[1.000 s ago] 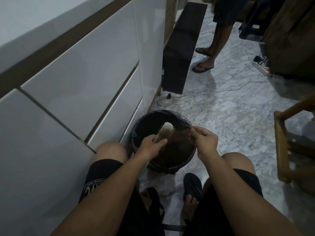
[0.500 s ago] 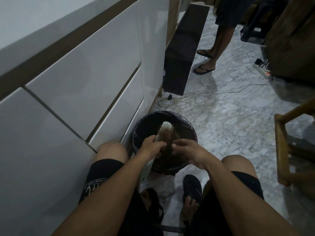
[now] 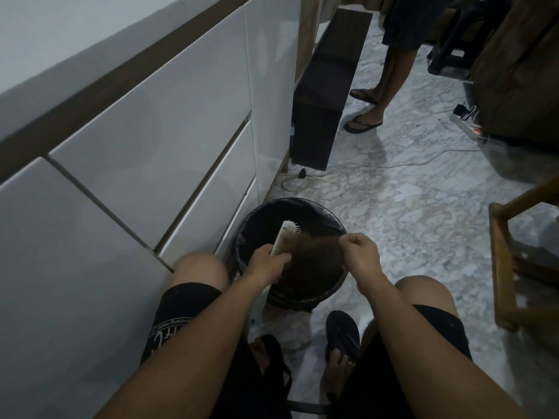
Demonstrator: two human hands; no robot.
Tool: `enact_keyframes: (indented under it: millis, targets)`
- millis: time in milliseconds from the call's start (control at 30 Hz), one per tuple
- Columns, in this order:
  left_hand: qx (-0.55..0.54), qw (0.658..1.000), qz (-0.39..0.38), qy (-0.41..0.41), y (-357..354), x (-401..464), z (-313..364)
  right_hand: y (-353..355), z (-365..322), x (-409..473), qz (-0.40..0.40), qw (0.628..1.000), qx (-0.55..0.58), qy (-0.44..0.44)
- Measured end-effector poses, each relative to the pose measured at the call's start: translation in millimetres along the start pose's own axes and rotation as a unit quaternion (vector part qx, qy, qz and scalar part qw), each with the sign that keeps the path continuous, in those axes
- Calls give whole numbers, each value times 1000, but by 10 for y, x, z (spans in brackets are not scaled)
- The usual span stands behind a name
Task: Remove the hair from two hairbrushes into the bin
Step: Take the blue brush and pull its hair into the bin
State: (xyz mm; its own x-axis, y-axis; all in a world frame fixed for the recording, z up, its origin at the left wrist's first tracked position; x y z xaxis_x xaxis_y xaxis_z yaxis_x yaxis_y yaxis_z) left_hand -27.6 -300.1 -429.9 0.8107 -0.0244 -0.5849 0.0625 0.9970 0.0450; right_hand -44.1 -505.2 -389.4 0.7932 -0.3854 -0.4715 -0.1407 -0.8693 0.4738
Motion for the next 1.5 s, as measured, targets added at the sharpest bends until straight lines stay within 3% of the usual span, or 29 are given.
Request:
enact_keyframes:
  millis: [167, 300, 433, 567, 667, 767, 833, 933, 1033, 1133, 1267, 1367, 1500]
  targets:
    - [-5, 1000, -22, 14, -68, -47, 3, -164, -109, -155, -139, 987, 2, 86]
    - [-9, 999, -31, 10, -73, -40, -12, -196, -145, -198, -116, 978, -109, 136]
    - [27, 1000, 6, -10, 4, -22, 0, -192, -136, -194, -109, 979, -111, 133]
    - [27, 998, 51, -31, 85, 47, -10, -155, -103, -155, -152, 984, 50, 77]
    - [22, 998, 52, -37, 83, 38, 2, -88, -60, -50, -155, 961, 228, -2]
    - [15, 998, 46, -30, 68, 31, -2, -35, 11, 49, -140, 939, 309, -59]
    - [-9, 999, 30, -16, 32, 30, -4, 3, 22, 67, -105, 965, 235, -49]
    - [-39, 999, 0, -20, -46, 0, 15, 6, -40, 31, -51, 997, 49, 44]
    - [-42, 998, -25, -28, -96, -46, 21, -113, -29, -17, -37, 987, -102, 122]
    - [-50, 997, -43, -27, -125, -69, 18, -223, -63, -55, 3, 943, -257, 209]
    - [-43, 997, -52, -39, -146, -84, 22, -302, -110, -129, -33, 956, -199, 212]
    - [-45, 997, -42, -45, -130, -71, 30, -254, -160, -122, 21, 955, -199, 218]
    - [-70, 996, 11, -47, -34, -45, 65, -106, -127, -58, 85, 977, -114, 156]
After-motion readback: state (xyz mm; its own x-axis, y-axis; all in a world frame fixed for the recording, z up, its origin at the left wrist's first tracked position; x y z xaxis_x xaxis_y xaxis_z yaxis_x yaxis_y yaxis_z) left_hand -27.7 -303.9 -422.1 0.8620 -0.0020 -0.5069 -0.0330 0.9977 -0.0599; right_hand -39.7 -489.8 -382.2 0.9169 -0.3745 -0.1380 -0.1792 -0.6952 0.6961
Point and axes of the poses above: each hand's wrist, its own x-axis towards the middle knuckle, its own y-axis out of the back of the hand, z = x × y, the point moved 5 cm from there along x, towards the middle knuckle, and after that the axes turned 15 degrees about -x, right-handed, at the moved point
